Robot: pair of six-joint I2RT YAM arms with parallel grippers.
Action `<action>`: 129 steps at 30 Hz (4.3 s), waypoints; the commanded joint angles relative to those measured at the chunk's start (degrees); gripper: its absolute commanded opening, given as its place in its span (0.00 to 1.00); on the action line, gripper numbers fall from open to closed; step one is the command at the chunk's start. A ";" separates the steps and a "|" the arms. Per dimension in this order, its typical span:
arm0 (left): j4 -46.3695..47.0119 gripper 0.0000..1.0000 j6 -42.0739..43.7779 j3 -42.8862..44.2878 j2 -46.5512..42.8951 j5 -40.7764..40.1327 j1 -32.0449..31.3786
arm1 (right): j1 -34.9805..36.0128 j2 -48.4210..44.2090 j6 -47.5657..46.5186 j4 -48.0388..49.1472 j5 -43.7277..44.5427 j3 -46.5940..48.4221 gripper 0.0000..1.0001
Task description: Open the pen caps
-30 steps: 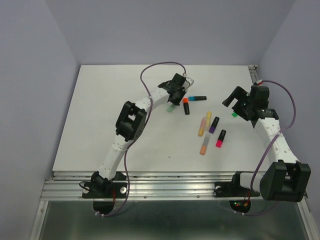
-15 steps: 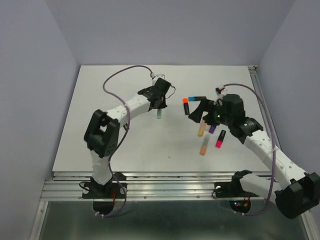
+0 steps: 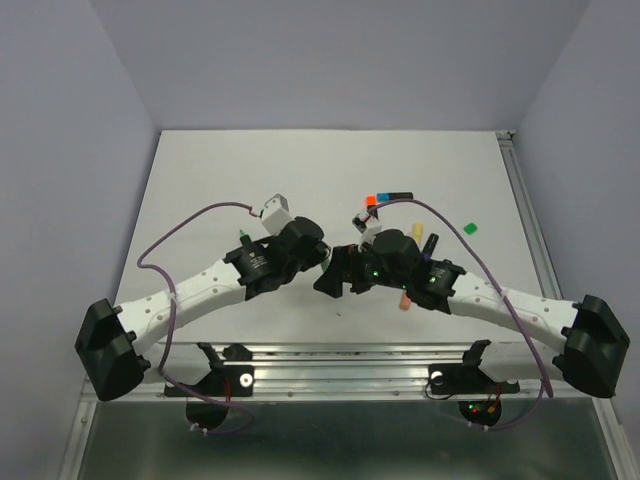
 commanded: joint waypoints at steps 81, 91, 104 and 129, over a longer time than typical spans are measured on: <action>-1.81 0.21 25.93 12.96 35.71 -10.12 23.09 | -56.45 17.95 -6.49 -24.32 17.32 7.43 0.01; -1.37 0.35 26.28 12.61 37.21 -10.82 24.15 | -60.86 22.45 -5.35 -24.76 22.04 6.99 0.06; 0.39 0.69 27.16 11.03 33.35 -7.75 24.59 | -61.21 23.42 -5.34 -25.56 23.46 7.08 0.33; 16.31 0.99 39.20 21.91 32.08 22.92 15.64 | -61.21 -2.93 -6.75 -13.89 8.09 -2.13 1.00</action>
